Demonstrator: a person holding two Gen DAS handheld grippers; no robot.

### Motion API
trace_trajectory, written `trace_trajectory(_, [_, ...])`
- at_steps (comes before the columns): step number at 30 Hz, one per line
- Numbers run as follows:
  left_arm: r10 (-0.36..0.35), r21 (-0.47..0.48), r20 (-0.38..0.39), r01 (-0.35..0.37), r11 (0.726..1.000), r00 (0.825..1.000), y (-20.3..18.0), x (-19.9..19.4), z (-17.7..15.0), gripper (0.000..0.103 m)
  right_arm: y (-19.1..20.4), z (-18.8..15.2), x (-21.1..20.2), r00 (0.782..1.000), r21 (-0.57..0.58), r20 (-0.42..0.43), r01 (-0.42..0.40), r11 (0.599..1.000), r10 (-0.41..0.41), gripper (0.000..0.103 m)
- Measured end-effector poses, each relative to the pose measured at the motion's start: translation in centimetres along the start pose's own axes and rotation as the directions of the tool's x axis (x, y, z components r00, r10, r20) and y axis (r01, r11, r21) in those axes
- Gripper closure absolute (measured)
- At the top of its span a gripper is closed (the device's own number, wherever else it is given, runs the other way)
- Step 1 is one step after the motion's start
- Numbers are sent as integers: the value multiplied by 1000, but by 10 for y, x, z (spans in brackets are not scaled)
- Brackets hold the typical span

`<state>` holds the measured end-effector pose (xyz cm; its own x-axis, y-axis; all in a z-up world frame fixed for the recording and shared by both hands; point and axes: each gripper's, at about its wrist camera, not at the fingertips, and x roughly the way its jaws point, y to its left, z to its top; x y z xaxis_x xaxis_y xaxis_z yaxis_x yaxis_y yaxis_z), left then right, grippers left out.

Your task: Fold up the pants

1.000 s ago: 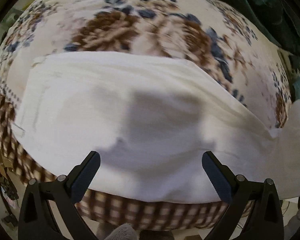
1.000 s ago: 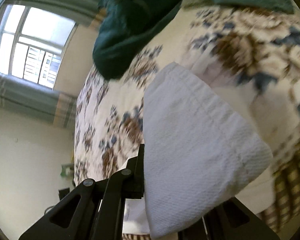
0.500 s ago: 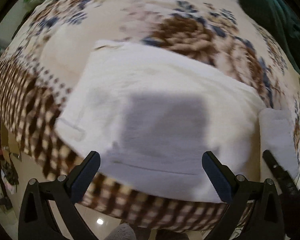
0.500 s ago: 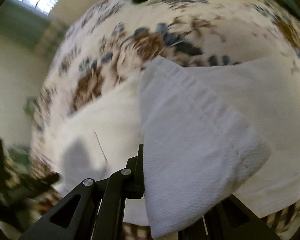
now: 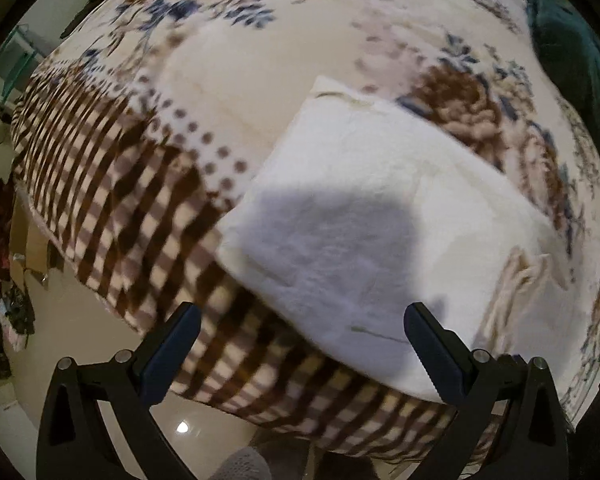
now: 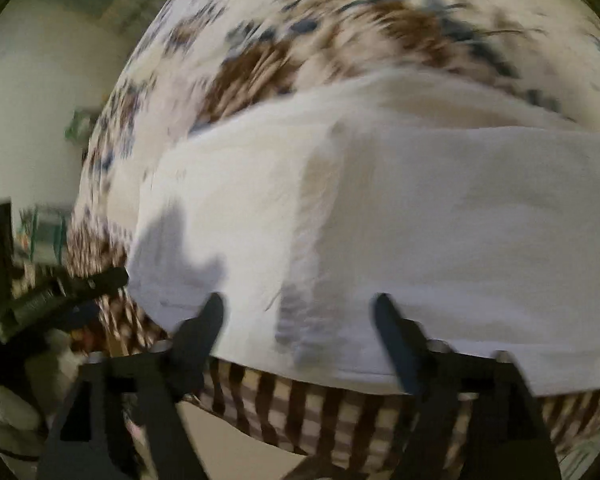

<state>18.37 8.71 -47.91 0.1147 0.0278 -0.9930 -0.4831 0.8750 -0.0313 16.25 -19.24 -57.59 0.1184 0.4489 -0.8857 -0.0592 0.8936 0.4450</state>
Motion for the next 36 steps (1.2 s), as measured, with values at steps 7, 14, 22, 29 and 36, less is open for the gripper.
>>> trace_trajectory(7, [-154, 118, -30, 156, 981, 988, -87, 5, -3, 0, -77, 10, -48, 947, 61, 8, 319, 946, -320, 9])
trace_trajectory(14, [-134, 240, -88, 152, 959, 987, -169, 54, 0, 4, -149, 19, -36, 889, 138, -132, 454, 880, -438, 9])
trace_trajectory(22, [-181, 401, -6, 168, 901, 983, -189, 53, -8, 84, -179, 18, -27, 881, 162, -180, 465, 870, -437, 9])
trace_trajectory(29, [-217, 324, -34, 217, 921, 976, -162, 52, -5, 83, -194, 11, -37, 895, 186, -174, 439, 879, -410, 9])
trace_trajectory(36, [-175, 238, -46, 181, 954, 983, -145, 18, -32, 68, -193, -15, -58, 931, 121, -177, 342, 932, -319, 45])
